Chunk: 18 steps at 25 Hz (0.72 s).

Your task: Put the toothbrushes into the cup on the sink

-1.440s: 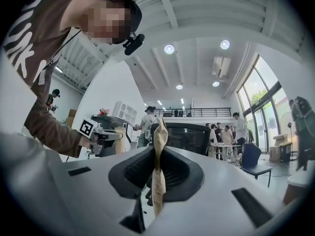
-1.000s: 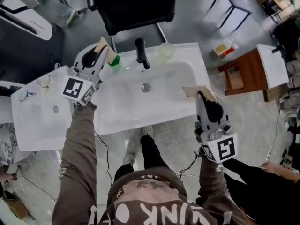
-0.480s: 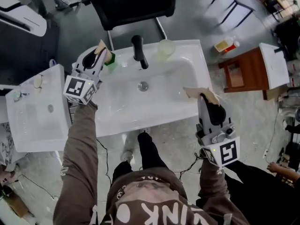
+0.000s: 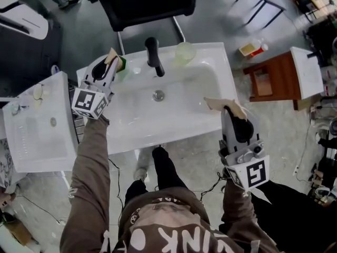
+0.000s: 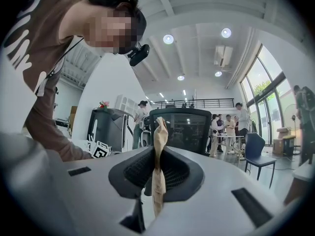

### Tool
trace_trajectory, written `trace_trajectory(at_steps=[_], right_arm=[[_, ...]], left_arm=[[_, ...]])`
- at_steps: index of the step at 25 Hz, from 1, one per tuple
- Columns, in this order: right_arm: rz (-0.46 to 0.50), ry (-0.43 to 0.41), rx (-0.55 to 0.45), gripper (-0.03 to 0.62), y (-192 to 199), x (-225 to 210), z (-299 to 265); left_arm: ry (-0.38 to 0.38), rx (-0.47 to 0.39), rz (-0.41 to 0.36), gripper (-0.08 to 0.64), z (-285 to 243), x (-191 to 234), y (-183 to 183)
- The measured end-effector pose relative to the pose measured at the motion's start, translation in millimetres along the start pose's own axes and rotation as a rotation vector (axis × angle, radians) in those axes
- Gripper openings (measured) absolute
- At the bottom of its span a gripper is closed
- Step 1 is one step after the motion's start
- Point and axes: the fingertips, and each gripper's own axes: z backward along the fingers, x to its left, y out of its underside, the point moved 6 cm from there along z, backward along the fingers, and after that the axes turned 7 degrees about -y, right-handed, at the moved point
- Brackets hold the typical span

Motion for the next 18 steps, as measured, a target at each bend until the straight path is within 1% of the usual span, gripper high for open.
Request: trace_trajectory(at_steps=[6,9,10,12,14,16,18], right_arm=[[-0.003,0.006,0.001,0.046,0,1,4],[-0.008,0.006,-0.005,0.046,-2,2,4],[-0.011,0.005,-0.007,0.046,-2,1,4],[-0.015,-0.001,-0.014,0.046,-3,0,4],[-0.022,-0.009,-0.026,0.046,-4,-3,3],[-0.024,-0.019,-0.037,0.046,-6,-8,2],[-0.021,-0.028,-0.047,0.046,-10,-15,0]], left_arm=[[-0.005,-0.004,-0.009,0.057,0,0,0],[0.006,0.016,-0.012,0.057,0,0,3],[0.013,0.023,-0.011,0.067,1,-2,5],[0.024,0.023,-0.004,0.143,3,-4,6],[0.021,0.012,0.001,0.203,8,-3,4],[0.007,0.011,0.005,0.235,12,-3,1],[-0.006,0.016,0.015,0.244,16,-5,-2]])
